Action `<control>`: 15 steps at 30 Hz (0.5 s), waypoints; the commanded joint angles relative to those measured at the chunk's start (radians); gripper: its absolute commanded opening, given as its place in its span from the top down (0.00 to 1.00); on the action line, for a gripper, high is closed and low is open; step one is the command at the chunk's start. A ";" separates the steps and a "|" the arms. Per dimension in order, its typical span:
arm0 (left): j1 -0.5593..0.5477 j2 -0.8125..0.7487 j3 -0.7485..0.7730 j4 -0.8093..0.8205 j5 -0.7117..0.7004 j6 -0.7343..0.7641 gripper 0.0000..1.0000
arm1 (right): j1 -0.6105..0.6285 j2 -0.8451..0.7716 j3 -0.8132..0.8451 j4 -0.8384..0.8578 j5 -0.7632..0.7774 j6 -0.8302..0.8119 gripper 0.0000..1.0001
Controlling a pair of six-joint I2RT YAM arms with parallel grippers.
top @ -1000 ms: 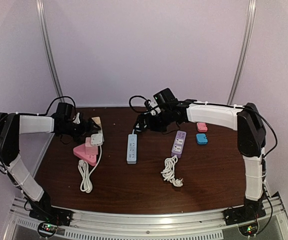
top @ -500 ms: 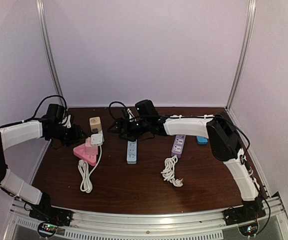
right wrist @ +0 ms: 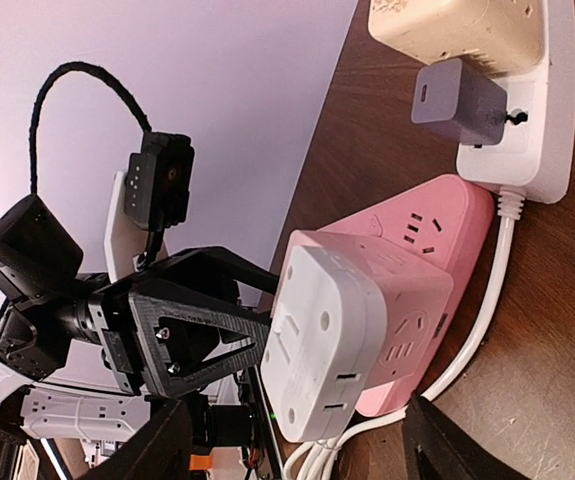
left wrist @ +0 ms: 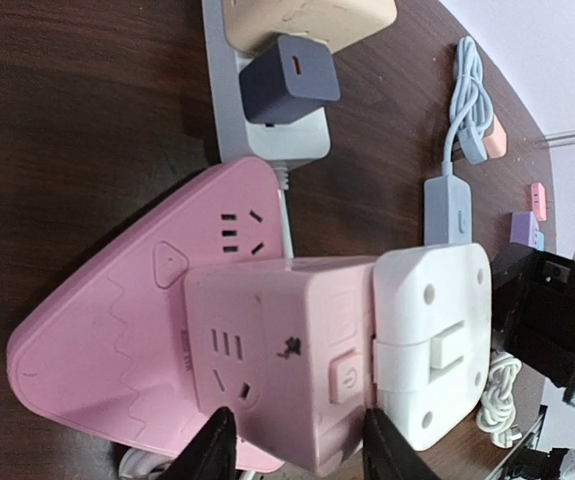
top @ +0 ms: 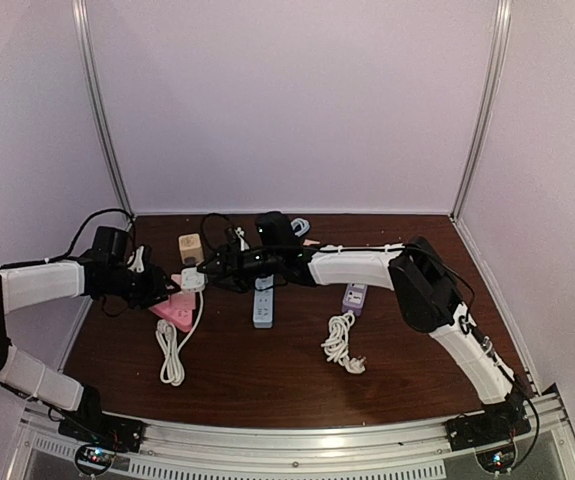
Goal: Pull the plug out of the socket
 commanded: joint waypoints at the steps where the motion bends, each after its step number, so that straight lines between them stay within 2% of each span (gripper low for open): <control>1: -0.024 0.016 -0.037 0.093 0.035 -0.055 0.59 | 0.009 0.012 0.026 0.041 -0.028 0.023 0.30; 8: -0.077 0.058 -0.039 0.177 0.035 -0.122 0.69 | 0.008 0.006 -0.007 0.068 -0.035 0.044 0.40; 12: -0.077 0.070 -0.029 0.133 -0.003 -0.110 0.75 | 0.007 0.007 -0.020 0.102 -0.042 0.071 0.44; 15: -0.077 0.065 -0.034 0.113 -0.010 -0.100 0.77 | 0.008 0.011 -0.018 0.102 -0.044 0.077 0.45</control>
